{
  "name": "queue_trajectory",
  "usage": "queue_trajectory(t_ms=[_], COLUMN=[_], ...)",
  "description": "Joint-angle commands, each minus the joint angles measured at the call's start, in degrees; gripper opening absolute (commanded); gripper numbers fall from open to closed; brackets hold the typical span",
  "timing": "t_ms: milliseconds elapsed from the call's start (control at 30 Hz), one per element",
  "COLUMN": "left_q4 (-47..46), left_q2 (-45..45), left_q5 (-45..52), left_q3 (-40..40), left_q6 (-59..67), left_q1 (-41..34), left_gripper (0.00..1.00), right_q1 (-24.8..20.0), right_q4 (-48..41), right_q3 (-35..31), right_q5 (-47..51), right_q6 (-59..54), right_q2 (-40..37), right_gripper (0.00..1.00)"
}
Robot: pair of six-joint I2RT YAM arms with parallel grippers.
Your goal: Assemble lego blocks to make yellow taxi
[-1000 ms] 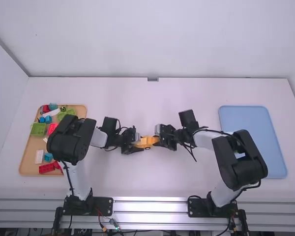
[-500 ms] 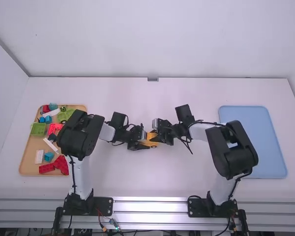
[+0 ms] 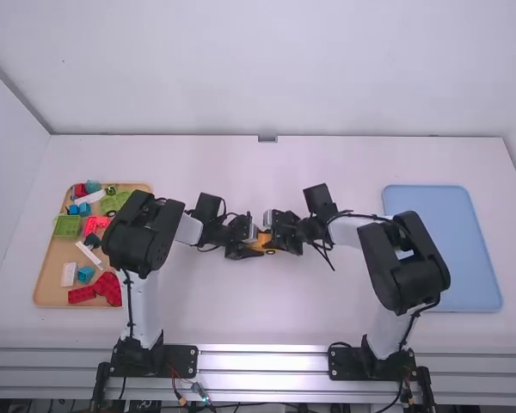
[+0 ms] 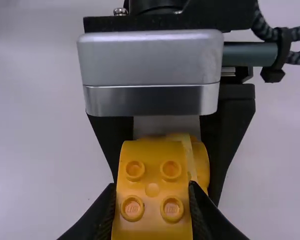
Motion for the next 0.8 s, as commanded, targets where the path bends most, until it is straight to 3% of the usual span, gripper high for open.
queue_trajectory(t_ms=[0,100,533,767], left_q4=[0.5,1.4,2.0,1.7], left_q2=[1.6,1.6,1.6,1.6], left_q5=[-1.0,-0.9,-0.8,-0.9], left_q3=[-0.7,-1.6,-2.2,-2.2], left_q6=[-0.1,-0.1,0.3,0.2], left_q1=[-0.2,-0.1,0.0,0.0], left_gripper=[0.32,0.33,0.32,0.32], right_q1=[0.0,0.0,0.4,0.1], right_q4=[2.2,6.7,6.8,10.9], right_q3=[-1.4,-2.8,-3.1,-3.0], right_q5=[0.3,0.2,1.4,-4.5], right_q6=[1.0,4.2,2.6,2.7], right_q2=[0.5,0.5,0.8,5.6], right_gripper=[0.0,0.0,0.0,0.0])
